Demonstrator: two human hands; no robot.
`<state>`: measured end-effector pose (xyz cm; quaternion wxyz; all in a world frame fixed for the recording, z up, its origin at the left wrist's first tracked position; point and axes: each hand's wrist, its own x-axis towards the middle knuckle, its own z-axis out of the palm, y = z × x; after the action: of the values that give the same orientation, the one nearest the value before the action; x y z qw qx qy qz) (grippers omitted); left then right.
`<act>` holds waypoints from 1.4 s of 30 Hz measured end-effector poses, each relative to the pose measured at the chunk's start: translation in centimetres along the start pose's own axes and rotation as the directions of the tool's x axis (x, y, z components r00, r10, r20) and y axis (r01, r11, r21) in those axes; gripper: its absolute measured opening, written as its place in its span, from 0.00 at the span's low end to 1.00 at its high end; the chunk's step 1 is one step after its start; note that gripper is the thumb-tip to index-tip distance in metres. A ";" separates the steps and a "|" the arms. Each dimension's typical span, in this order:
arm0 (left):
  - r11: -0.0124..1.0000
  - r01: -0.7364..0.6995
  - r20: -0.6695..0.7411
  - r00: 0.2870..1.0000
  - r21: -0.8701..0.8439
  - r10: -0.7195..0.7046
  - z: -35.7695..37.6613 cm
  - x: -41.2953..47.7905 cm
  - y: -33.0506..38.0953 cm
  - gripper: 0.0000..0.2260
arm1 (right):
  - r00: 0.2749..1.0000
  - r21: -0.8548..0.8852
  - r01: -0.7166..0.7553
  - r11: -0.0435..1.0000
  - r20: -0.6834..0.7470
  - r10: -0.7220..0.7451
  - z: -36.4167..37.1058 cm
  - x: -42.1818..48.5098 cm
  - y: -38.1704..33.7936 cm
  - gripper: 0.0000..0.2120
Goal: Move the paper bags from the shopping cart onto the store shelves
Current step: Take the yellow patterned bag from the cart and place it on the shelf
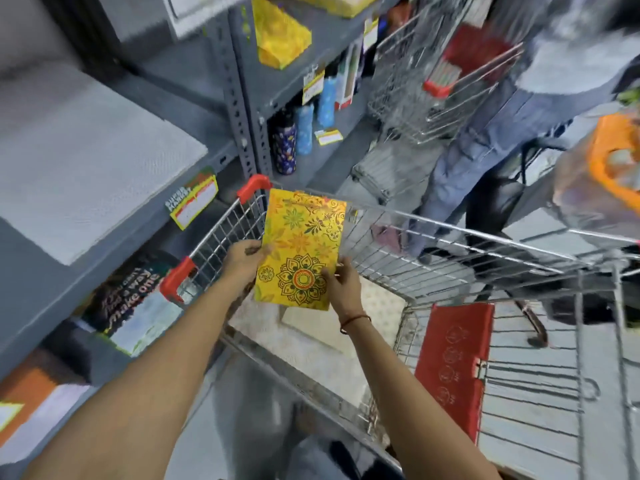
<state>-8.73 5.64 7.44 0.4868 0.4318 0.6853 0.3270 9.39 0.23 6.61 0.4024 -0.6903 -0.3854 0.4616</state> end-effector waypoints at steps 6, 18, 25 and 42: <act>0.987 -0.161 -0.126 0.979 -0.018 0.157 -6.9 -4.3 4.0 0.16 | 0.974 0.067 0.220 0.973 0.030 -0.223 1.7 -5.1 -6.9 0.08; 0.941 -0.321 -0.591 0.782 -0.109 0.199 -32.2 -17.7 1.6 0.13 | 0.781 0.268 0.346 0.899 0.448 -0.434 20.3 -18.1 -18.5 0.12; 0.960 -0.196 -0.774 0.632 -0.201 -0.033 -43.4 -28.7 -6.8 0.16 | 0.591 0.306 0.298 0.904 0.684 -0.427 33.0 -29.6 -18.7 0.11; 0.924 0.367 -0.947 0.246 -0.108 -0.208 -52.6 -43.0 -22.7 0.13 | 0.250 -0.034 0.734 0.678 0.942 -0.222 49.4 -47.5 -11.2 0.12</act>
<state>-58.29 -44.30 20.67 0.0115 0.0555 0.9253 0.3749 -52.36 -28.56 20.01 0.0788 -0.2530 -0.8327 0.4861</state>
